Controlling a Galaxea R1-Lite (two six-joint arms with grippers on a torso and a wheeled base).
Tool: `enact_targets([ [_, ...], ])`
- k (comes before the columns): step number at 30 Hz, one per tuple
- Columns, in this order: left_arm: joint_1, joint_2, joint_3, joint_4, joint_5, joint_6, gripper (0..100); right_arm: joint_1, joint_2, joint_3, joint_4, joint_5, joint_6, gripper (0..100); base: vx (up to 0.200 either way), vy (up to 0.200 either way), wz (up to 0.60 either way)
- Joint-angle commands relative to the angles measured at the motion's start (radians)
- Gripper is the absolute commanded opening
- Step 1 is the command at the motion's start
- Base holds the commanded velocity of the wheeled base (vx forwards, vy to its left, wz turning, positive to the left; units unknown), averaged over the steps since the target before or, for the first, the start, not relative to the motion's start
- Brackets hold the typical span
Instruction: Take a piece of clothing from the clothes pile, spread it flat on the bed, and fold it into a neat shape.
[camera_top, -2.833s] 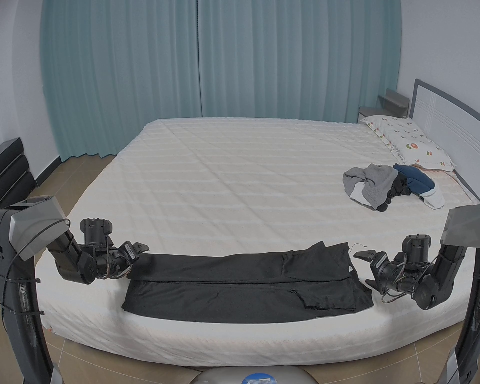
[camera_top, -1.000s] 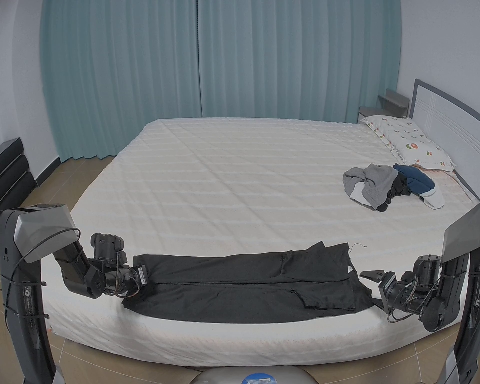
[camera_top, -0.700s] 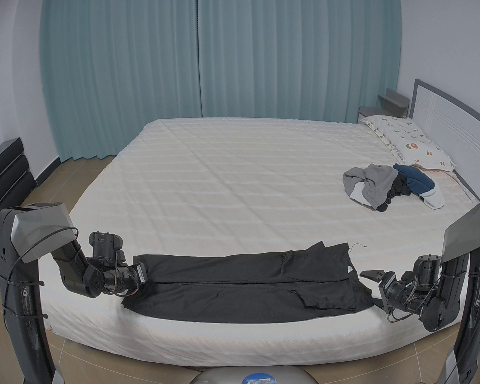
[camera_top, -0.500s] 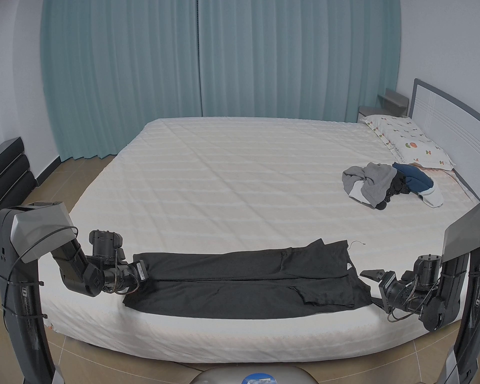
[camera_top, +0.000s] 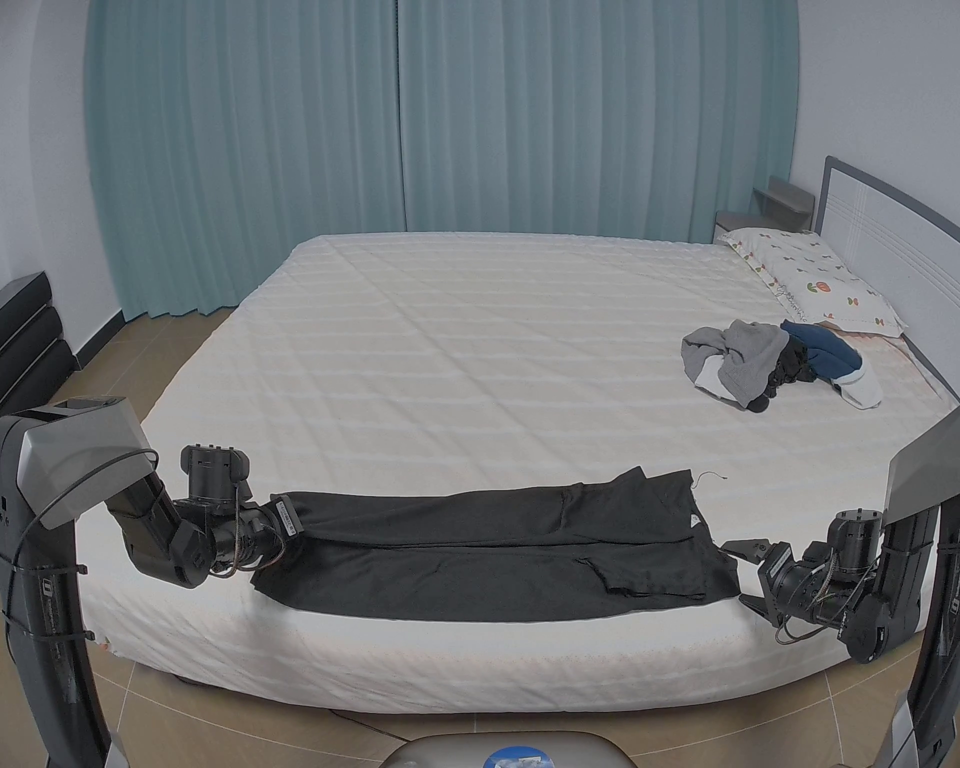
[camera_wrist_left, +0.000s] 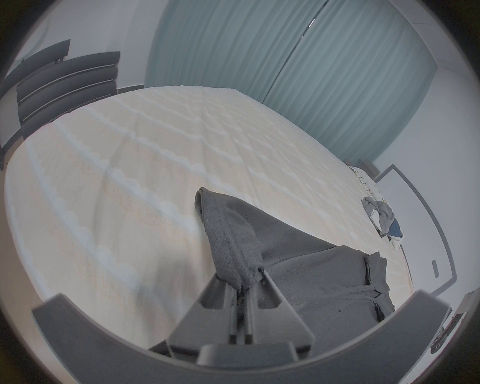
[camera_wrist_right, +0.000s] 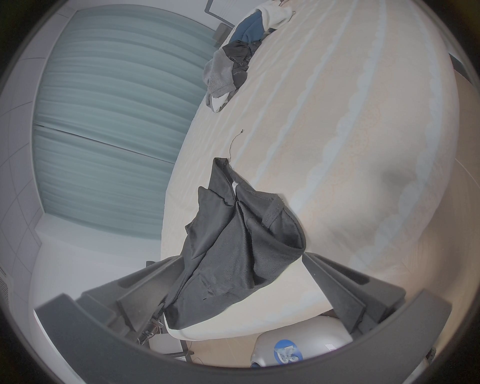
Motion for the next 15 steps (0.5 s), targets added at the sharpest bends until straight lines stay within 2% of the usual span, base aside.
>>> enact_targets([
  [1,-0.020,-0.028,0.007,0.001,0.014,-0.003,0,0.000,0.001,0.001,-0.011,0.001,-0.001,100,0.000,-0.200,0.00],
  [2,-0.020,-0.028,0.007,0.001,0.014,-0.003,0,0.000,0.001,0.001,-0.011,0.001,-0.001,100,0.000,-0.200,0.00],
  [3,-0.046,-0.044,0.007,0.005,0.060,-0.004,0,0.002,0.001,0.002,-0.011,0.001,-0.001,100,0.000,-0.200,0.00],
  [6,-0.063,-0.062,0.001,0.010,0.098,-0.006,0,0.002,0.003,0.004,-0.011,0.000,-0.002,100,0.000,-0.200,0.00],
  [13,-0.089,-0.126,-0.013,0.059,0.106,-0.006,0,0.002,0.001,0.004,-0.011,0.001,-0.002,100,0.000,-0.200,0.00],
  [15,-0.093,-0.176,-0.043,0.145,0.106,-0.006,0,0.002,0.003,0.004,-0.011,0.001,-0.002,100,0.000,-0.200,0.00],
])
